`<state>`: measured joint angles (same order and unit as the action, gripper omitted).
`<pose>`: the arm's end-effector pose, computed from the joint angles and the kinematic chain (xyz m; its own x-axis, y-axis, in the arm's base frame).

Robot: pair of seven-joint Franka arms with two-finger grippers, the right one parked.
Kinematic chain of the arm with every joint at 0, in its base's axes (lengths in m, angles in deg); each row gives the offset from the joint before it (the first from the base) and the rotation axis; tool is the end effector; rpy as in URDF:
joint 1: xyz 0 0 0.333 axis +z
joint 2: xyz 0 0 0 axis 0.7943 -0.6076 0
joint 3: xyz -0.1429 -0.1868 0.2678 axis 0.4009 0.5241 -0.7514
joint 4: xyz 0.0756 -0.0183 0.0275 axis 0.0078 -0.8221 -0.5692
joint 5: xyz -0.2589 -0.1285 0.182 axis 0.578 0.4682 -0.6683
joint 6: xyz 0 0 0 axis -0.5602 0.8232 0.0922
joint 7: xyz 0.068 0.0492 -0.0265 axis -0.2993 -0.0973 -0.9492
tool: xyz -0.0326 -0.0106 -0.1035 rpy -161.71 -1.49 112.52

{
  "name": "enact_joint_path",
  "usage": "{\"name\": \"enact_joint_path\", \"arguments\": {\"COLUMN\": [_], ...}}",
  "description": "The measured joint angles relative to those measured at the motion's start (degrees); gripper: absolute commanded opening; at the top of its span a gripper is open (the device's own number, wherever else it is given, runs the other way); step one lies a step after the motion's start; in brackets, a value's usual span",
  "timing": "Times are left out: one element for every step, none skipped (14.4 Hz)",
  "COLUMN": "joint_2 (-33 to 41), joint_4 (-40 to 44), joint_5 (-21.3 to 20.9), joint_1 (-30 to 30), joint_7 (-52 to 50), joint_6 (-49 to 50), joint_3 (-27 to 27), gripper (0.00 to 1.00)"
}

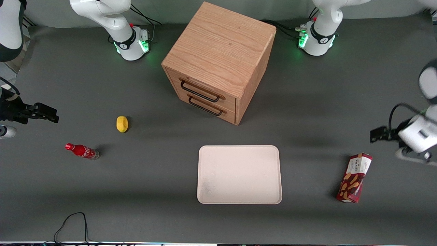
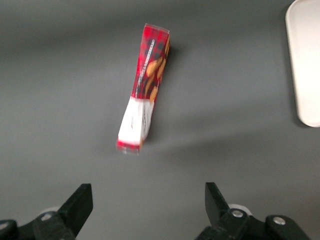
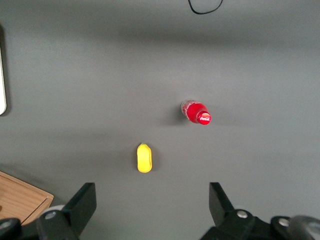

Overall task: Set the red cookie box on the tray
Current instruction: 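Move the left gripper down over the red tartan shortbread box, then close the left gripper on the shortbread box and lift it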

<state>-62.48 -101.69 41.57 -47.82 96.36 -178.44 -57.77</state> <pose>0.6349 0.0369 0.4864 0.9605 -0.2769 0.0273 -0.2765 -0.9608 -0.0183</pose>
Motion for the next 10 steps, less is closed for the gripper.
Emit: {"name": "enact_joint_path", "arguments": {"joint_2": [-3.12,-6.06,-8.81,-11.38,-13.64,-15.54,-17.12,-18.23,-18.89,-19.09], "joint_4": [0.79,1.23,1.47,1.55,1.64,1.66,1.67,1.69,1.69,1.69], "joint_5": [-0.01,-0.02,-0.02,-0.02,-0.02,-0.02,-0.01,-0.01,0.0,0.0], "joint_1": [-0.01,-0.02,-0.02,-0.02,-0.04,-0.07,-0.11,-0.12,-0.12,-0.12], "joint_7": [3.26,6.32,8.73,10.27,11.01,11.36,11.53,11.56,11.56,11.56], "joint_6": [-3.63,-7.68,-11.6,-15.29,-18.36,-20.52,-21.78,-22.41,-22.57,-22.56], "joint_3": [-0.12,-0.33,-0.59,-0.75,-0.8,-0.81,-0.82,-0.83,-0.85,-0.87], "gripper": [1.0,0.99,0.99,0.99,0.98,0.9,0.58,0.2,0.0,0.0]}}
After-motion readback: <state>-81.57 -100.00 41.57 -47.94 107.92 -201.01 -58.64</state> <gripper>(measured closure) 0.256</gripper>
